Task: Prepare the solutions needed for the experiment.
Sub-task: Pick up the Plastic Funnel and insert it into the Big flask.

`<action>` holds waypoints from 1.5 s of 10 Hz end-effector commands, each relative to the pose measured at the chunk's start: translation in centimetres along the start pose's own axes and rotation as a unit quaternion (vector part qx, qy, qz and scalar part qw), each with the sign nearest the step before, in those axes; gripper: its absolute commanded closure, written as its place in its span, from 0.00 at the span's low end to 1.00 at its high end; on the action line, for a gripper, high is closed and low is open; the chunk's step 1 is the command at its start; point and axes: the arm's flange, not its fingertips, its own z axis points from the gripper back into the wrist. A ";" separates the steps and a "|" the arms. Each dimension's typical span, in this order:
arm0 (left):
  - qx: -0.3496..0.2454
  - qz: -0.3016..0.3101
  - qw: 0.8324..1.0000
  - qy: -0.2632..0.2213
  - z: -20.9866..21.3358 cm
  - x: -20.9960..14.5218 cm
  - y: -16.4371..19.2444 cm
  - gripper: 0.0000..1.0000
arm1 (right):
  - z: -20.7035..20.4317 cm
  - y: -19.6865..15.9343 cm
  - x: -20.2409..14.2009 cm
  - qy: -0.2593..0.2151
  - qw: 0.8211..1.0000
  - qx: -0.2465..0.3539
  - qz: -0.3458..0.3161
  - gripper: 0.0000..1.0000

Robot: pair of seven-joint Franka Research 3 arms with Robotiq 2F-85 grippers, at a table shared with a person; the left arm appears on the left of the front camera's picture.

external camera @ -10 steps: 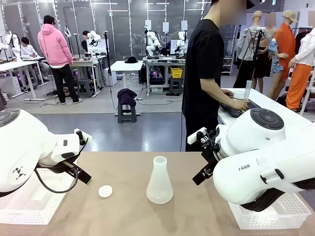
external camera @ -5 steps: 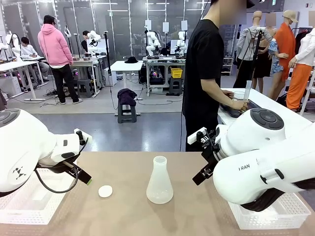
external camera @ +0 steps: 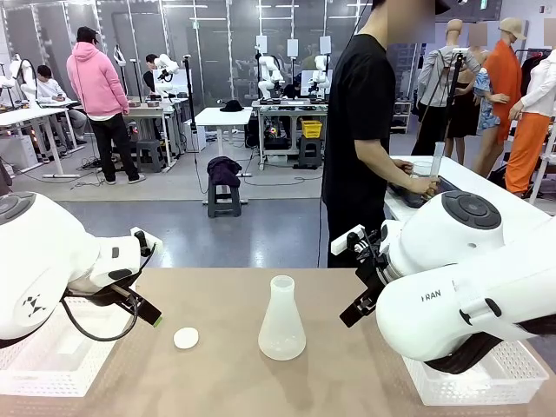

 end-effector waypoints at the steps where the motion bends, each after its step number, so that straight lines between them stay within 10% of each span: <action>1: 0.000 0.000 1.000 0.000 0.0 0.0 0.0 0.00 | 0.0 0.0 0.0 0.000 1.000 0.000 -0.001 0.00; 8: -0.141 0.073 0.983 -0.094 8.9 0.4 0.7 0.00 | 7.1 -5.2 3.9 0.049 0.973 0.194 -0.118 0.00; 12: -0.304 0.159 0.932 -0.114 11.8 0.0 2.9 0.00 | 7.6 -7.4 5.4 0.108 0.891 0.378 -0.227 0.00; 15: -0.407 0.298 0.856 -0.109 12.1 -0.3 3.9 0.00 | 7.7 -7.7 4.3 0.101 0.814 0.487 -0.301 0.00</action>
